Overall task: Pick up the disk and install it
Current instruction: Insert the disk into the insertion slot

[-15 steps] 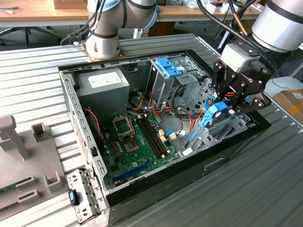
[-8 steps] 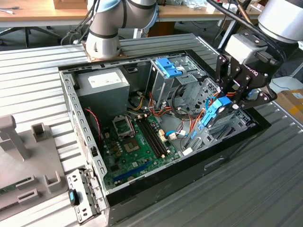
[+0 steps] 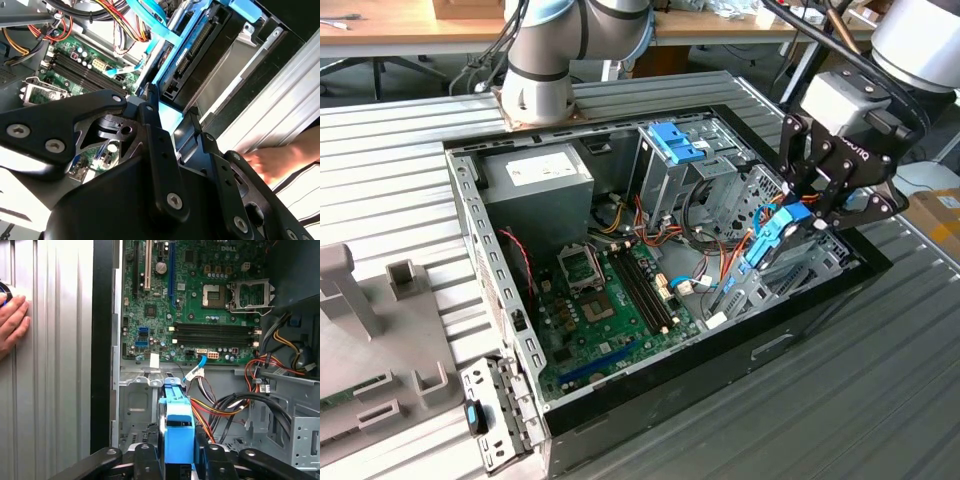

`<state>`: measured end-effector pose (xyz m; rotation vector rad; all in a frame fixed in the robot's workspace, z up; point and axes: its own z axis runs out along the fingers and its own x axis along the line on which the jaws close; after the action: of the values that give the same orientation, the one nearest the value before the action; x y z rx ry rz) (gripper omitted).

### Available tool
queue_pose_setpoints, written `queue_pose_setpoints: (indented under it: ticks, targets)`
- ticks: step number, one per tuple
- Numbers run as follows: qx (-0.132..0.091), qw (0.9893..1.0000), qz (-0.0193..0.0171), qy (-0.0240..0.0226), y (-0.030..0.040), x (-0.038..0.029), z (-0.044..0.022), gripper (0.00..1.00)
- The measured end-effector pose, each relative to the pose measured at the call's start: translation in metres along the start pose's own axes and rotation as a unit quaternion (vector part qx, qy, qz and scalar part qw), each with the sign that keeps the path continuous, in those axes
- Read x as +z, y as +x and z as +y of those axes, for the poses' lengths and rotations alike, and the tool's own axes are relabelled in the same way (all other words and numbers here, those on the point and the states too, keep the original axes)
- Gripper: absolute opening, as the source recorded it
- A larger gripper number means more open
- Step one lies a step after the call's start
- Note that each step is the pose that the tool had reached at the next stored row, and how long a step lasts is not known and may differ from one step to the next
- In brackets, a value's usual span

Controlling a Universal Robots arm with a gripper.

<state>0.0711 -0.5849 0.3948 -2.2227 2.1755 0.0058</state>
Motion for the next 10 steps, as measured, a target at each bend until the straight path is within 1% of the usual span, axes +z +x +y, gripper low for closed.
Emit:
queue_pose_setpoints:
  ticks: [1,2,3,4,7,9,10]
  targets:
    - [0.0,1.0,0.0002,0.0,0.001,-0.0001,0.0001,0.38]
    - [0.0,1.0,0.0001,0.0,0.001,-0.0001,0.0001,0.44]
    - [0.0,1.0,0.0001,0.0,0.001,-0.0001,0.0,0.44]
    - [0.0,1.0,0.0,0.0,0.0011,0.0,0.0,0.5]
    - [0.0,1.0,0.0,0.0,0.0012,-0.0003,0.0,0.5]
    - [0.0,1.0,0.0,0.0,0.001,-0.01,-0.0001,0.5]
    - [0.0,1.0,0.0001,0.0,0.001,-0.0117,-0.0002,0.5]
